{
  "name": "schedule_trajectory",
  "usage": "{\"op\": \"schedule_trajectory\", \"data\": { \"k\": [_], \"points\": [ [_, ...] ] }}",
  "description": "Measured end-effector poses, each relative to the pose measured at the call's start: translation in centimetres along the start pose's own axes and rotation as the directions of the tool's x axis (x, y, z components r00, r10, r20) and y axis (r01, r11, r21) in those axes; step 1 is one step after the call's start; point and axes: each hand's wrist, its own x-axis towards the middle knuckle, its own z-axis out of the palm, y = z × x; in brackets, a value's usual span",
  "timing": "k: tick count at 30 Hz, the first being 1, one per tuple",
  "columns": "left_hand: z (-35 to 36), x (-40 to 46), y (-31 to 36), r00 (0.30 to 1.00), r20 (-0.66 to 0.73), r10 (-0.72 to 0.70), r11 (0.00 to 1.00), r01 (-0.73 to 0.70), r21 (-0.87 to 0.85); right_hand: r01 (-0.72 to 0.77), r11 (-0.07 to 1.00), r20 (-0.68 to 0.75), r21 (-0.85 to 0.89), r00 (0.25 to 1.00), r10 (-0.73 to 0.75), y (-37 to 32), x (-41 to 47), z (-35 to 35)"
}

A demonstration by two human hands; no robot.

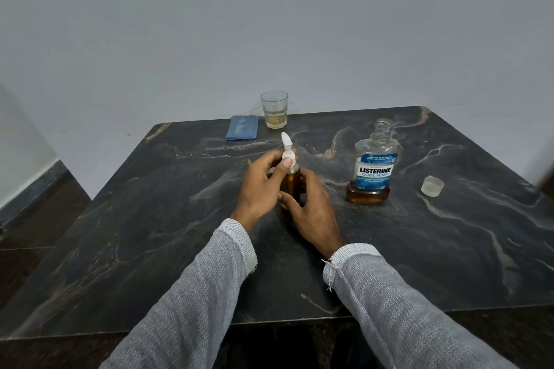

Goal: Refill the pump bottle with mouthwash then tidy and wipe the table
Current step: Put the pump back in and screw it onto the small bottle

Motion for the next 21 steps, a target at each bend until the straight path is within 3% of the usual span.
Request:
{"op": "schedule_trajectory", "data": {
  "k": [8,15,21],
  "points": [
    [0.72,0.36,-0.66,0.990,-0.127,-0.052,0.994,0.039,-0.104,0.005,0.999,0.001,-0.033,1.000,-0.005,-0.08,-0.14,-0.08],
    [0.48,0.17,-0.09,1.000,-0.030,0.004,0.999,-0.006,-0.052,0.020,0.999,-0.004,-0.039,1.000,-0.020,-0.35,0.27,-0.65],
    [0.92,0.01,-0.58,0.990,-0.126,-0.063,0.990,0.046,-0.131,0.000,0.999,0.002,-0.053,1.000,0.000,-0.31,-0.24,-0.24]
  ]
}}
